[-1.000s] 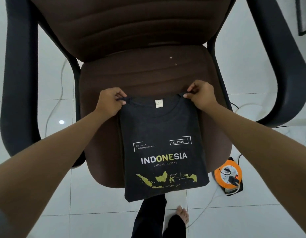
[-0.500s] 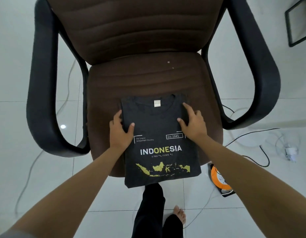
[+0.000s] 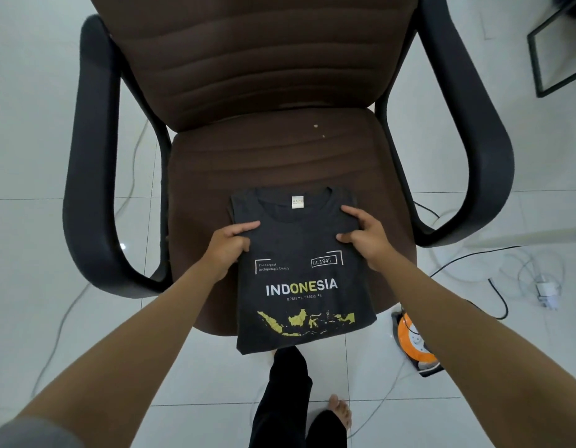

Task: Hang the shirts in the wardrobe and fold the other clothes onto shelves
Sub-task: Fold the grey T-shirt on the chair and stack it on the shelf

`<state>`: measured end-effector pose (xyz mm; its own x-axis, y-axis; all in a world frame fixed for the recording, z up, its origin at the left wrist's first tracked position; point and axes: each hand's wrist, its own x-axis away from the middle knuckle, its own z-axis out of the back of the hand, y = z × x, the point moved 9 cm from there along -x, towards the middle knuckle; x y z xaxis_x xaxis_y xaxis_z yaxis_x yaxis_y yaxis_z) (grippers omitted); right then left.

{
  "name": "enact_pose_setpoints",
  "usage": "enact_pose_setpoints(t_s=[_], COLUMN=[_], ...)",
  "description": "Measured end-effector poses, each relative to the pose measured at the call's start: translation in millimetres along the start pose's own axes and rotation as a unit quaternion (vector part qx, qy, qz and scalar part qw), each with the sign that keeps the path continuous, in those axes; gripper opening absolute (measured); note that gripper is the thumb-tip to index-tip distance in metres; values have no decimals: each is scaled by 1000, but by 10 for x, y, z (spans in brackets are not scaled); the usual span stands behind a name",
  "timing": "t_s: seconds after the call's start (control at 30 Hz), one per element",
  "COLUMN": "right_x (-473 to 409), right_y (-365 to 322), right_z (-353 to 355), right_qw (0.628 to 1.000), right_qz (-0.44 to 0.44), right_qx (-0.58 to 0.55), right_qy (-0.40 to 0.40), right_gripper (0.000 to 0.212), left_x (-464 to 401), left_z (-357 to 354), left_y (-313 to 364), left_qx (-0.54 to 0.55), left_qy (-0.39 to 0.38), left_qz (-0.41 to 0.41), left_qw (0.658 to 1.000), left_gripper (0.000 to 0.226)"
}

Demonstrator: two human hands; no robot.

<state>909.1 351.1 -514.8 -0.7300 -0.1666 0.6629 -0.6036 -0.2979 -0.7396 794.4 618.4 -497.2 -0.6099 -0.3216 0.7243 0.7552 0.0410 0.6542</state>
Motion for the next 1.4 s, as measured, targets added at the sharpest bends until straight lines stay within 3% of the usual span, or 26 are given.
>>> enact_pose_setpoints(t_s=[0.13,0.23,0.33,0.7,1.07,1.27,1.4], right_x=[140,347,622,2288,4628,5897,6761], right_y=[-2,-129,-291,-1311,-2438,-2390,-2128], right_z=[-54,-85,-87,81,-924,-2066,-3030], right_qw=[999,999,997,963,830,747,705], right_qz=[-15,3,29,225,484,562,569], right_qx=[-49,-46,-41,3,97,148,154], right_qy=[-7,-28,-52,-146,-261,-323,-395], right_gripper=[66,66,66,68,44,47,54], left_x=[194,453,794,3025,5703,6985,7874], left_z=[3,62,129,504,1555,2317,2795], left_y=[18,109,164,507,212,-572,-1279], left_qx=[51,66,75,127,211,216,214], left_qy=[26,63,84,220,401,513,576], left_qz=[-4,-63,-90,-233,-346,-346,-329], left_qw=[998,994,990,939,822,755,717], left_gripper=[55,35,36,32,23,24,29])
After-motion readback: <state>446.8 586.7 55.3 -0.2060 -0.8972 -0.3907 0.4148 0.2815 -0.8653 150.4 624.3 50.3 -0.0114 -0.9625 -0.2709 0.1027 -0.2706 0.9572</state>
